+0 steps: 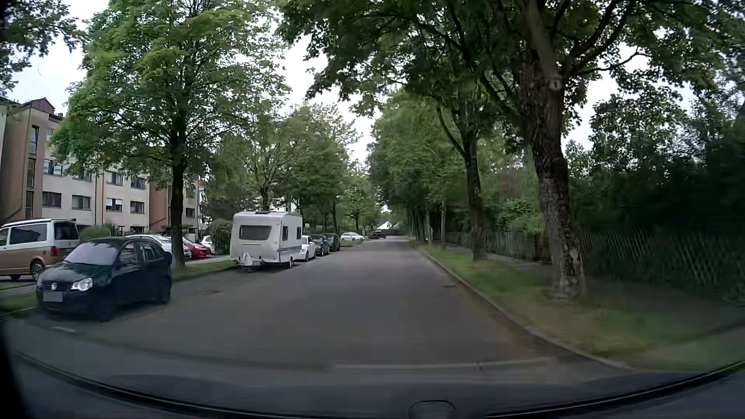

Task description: Follow the waypoints while adhering to traffic rules and regulations

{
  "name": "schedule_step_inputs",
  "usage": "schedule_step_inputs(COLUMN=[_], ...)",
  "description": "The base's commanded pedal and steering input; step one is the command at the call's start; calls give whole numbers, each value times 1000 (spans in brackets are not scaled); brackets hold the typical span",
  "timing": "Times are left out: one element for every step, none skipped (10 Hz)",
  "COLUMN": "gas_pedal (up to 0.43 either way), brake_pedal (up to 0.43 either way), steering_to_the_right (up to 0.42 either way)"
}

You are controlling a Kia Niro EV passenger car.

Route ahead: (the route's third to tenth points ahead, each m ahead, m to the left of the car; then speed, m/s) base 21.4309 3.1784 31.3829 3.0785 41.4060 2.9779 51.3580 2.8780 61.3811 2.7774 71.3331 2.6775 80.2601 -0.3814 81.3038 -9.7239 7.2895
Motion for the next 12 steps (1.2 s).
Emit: schedule_step_inputs(gas_pedal=[177,169,169,169,169,169,169,169,157,150,150,138], brake_pedal=[0,0,0,0,0,0,0,0,0,0,0,0], steering_to_the_right=[-4,-4,-4,-4,-4,-4,-4,-4,-4,-4,-4,-3])
